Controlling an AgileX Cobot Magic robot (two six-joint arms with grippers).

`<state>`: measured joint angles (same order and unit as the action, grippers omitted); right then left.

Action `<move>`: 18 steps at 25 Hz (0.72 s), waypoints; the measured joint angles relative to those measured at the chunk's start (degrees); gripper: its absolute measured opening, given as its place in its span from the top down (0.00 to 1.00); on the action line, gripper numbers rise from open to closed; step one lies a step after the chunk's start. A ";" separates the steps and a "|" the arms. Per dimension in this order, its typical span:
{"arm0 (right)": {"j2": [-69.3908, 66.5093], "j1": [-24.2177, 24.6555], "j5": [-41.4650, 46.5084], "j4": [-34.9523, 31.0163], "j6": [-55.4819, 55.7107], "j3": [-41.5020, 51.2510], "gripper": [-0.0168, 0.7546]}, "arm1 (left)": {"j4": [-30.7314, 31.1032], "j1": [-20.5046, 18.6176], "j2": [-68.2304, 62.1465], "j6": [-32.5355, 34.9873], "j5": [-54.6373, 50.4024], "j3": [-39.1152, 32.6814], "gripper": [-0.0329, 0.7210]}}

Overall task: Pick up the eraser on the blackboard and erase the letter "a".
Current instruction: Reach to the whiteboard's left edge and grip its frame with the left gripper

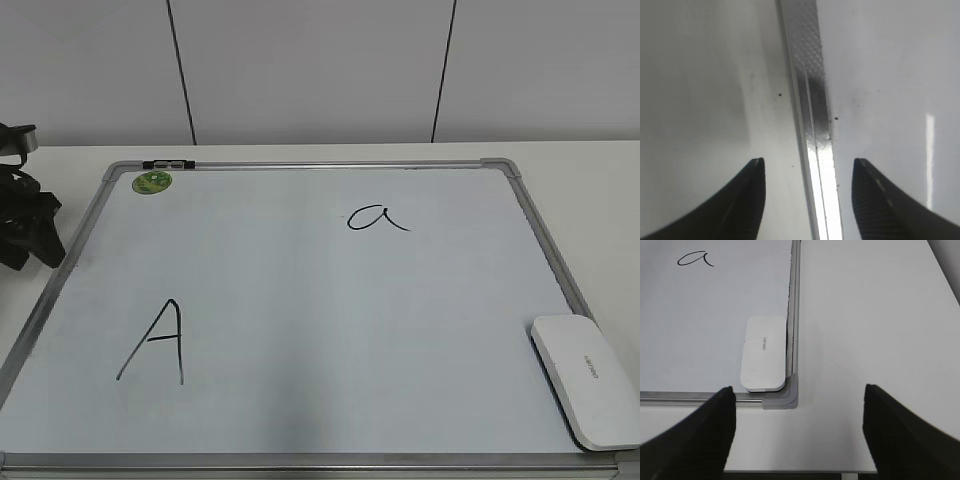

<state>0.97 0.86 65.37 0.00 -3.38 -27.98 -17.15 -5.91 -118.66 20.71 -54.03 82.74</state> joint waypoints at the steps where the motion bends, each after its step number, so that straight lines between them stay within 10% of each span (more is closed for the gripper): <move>1: 0.00 0.00 0.00 0.00 0.00 0.00 0.22 | -0.17 0.00 0.00 0.02 0.00 0.00 0.42; 18: 0.00 0.00 0.00 0.00 0.00 0.00 0.22 | -6.96 -2.92 -3.63 2.19 -2.77 3.88 0.45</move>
<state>0.97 0.86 65.37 0.00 -3.38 -27.98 -24.11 -8.83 -122.29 22.91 -56.80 86.61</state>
